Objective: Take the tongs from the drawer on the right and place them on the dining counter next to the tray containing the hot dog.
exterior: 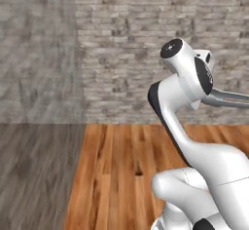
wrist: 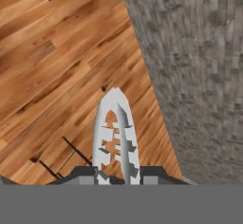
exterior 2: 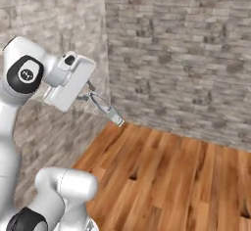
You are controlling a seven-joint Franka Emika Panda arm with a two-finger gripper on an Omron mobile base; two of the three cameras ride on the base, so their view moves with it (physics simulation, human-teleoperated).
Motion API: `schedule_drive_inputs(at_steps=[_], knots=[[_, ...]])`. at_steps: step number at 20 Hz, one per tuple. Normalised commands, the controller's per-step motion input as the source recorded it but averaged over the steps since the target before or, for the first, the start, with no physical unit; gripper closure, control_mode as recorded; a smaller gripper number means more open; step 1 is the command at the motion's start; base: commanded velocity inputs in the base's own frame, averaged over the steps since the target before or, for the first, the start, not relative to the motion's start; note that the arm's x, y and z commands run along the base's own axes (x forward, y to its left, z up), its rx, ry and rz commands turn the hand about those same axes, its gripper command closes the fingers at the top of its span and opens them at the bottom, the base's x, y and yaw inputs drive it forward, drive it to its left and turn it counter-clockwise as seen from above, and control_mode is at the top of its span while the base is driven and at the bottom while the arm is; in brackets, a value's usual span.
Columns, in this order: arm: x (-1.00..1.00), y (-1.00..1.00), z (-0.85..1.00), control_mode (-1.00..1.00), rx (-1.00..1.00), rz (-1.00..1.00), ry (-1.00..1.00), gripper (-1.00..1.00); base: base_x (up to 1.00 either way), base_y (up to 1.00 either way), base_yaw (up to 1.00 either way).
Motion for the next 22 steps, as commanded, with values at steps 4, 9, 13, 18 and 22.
schedule_drive_inputs(at_steps=[4, 9, 13, 18, 22], knots=[[0.00, 0.00, 0.00, 1.00, 0.00, 0.00, 0.00, 1.00, 1.00, -0.68, -0.23], [0.00, 0.00, 0.00, 1.00, 0.00, 0.00, 0.00, 1.00, 1.00, -0.70, -0.29], [0.00, 0.00, 0.00, 1.00, 0.00, 0.00, 0.00, 1.00, 1.00, -0.84, -0.34], [0.00, 0.00, 0.00, 1.00, 0.00, 0.00, 0.00, 1.00, 0.95, -0.44, -0.44], [0.00, 0.00, 0.00, 1.00, 0.00, 0.00, 0.00, 1.00, 0.81, -0.20, -0.56]])
